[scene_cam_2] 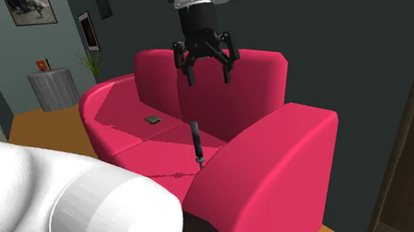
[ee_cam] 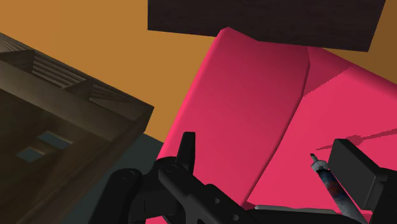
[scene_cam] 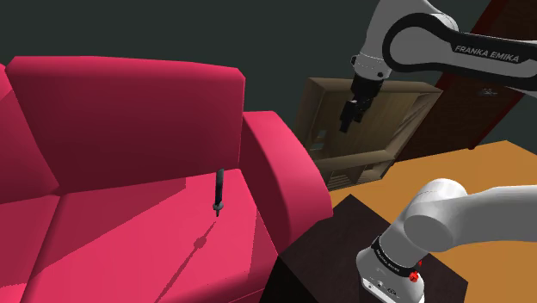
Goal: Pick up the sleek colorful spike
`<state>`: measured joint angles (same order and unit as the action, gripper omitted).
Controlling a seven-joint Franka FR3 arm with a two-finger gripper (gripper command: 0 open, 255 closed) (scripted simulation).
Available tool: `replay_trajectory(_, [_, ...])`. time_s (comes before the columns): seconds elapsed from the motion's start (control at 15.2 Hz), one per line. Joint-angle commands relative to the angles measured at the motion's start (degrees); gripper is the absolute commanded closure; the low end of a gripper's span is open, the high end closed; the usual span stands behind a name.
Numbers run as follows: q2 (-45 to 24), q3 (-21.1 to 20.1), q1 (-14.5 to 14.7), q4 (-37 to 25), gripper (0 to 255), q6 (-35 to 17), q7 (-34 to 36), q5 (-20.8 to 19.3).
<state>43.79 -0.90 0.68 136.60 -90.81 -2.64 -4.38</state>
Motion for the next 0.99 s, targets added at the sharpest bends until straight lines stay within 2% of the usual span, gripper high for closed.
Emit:
replay_trajectory(0.0, [0.00,0.00,0.00,0.00,0,0.00,0.00,0.00])
replay_trajectory(0.46, [-9.10,-4.93,1.67,1.70,0,-11.01,7.17,3.81])
replay_trajectory(0.92, [-21.22,-9.67,2.81,-0.48,0,-21.41,14.05,5.70])
